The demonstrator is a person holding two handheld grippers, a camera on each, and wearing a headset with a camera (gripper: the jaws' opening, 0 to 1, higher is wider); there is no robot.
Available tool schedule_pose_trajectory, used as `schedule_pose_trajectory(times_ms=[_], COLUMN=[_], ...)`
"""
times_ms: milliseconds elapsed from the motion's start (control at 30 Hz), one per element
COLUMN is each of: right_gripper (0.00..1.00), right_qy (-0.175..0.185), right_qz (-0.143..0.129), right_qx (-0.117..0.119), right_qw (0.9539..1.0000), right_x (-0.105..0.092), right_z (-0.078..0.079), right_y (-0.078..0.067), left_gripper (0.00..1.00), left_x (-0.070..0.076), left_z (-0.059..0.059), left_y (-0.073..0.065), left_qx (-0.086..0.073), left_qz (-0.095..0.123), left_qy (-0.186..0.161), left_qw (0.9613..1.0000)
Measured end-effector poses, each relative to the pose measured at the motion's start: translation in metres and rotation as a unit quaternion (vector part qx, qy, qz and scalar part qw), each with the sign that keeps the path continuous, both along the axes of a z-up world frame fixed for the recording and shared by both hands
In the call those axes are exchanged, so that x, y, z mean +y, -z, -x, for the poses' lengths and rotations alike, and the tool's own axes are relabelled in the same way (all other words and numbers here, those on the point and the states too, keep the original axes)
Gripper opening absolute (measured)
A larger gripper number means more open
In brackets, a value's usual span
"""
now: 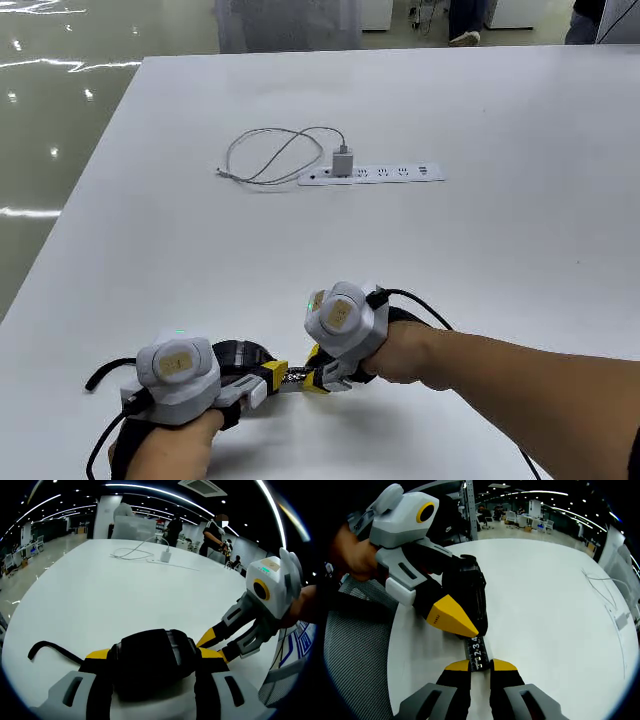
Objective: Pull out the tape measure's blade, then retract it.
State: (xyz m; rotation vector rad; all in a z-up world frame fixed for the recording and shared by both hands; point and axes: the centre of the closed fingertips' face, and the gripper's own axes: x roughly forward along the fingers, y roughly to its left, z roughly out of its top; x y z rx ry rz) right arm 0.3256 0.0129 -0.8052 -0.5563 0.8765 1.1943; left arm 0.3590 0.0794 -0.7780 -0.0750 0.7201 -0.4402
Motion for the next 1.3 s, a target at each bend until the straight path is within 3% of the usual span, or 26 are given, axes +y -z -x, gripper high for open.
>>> schedule_pose_trajectory(times_ms=[167, 667, 1300], right_gripper=[0.10, 0.10, 0.10], right_qy=[0.003, -0.009, -0.006], right_qz=[-0.006, -0.012, -0.032], right_qx=[0.011, -0.006, -0.001], right_qw=[0.9999, 0.9999, 0.9995], right_x=[0.003, 0.010, 0.021], right_z=[-0.001, 0.000, -0.002], right_y=[0.000, 0.002, 0.001], left_gripper=[0.62, 0.62, 0.63], left_x=[0.001, 0.001, 0.001], left_z=[0.000, -0.001, -0.002], left_y=[0.000, 0.000, 0.001], left_qx=[0.002, 0.005, 0.006], left_qz=[0.002, 0.004, 0.005], left_qy=[-0.002, -0.002, 0.001], left_qw=[1.0000, 1.0000, 1.0000])
